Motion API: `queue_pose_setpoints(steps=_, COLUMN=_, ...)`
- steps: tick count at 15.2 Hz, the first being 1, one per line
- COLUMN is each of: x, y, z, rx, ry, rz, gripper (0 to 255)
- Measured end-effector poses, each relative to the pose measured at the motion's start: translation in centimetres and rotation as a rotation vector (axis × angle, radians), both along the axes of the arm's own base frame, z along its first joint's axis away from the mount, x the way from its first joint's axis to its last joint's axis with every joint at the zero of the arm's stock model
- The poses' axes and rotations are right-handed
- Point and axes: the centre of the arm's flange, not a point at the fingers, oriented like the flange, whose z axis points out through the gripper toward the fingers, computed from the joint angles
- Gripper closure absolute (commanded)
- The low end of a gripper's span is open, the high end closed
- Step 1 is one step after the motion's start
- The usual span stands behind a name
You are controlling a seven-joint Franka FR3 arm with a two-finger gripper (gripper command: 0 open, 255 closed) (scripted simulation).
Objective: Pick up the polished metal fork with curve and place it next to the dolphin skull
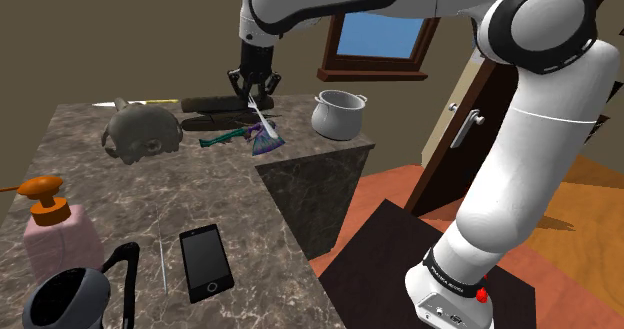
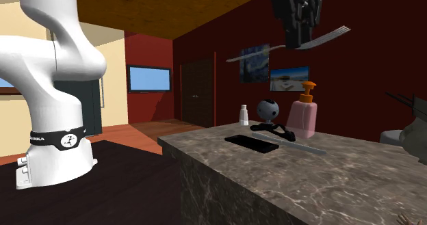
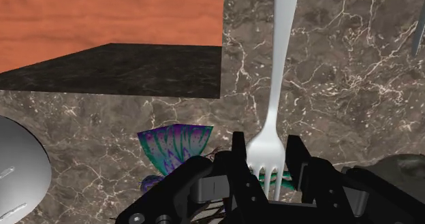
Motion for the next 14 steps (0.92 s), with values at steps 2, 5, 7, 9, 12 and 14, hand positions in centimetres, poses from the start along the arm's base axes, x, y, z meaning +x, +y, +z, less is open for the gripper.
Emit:
queue_pose_setpoints(steps=2, x=2.3, y=-1.3, z=0.4, rx=0.000, ry=0.000, rz=0.000, gripper=255)
queue_pose_setpoints(steps=5, x=5.8, y=-3.4, z=0.1, rx=0.000, ry=0.000, rz=0.000, gripper=255)
queue_pose_setpoints(steps=7, x=8.2, y=-4.6, z=0.2, rx=0.000, ry=0.000, rz=0.001, gripper=255)
queue_pose_setpoints(steps=9, x=10.5, y=-5.8, z=-0.2, rx=0.000, ry=0.000, rz=0.001, gripper=255)
queue_pose_setpoints(steps=12, x=12.8, y=-6.9, z=-0.6, rx=-0.001, ry=0.000, rz=0.000, gripper=255)
queue_pose_setpoints(steps=14, x=13.0, y=-7.1, z=-1.3, rx=-0.001, ry=0.001, rz=0.000, gripper=255)
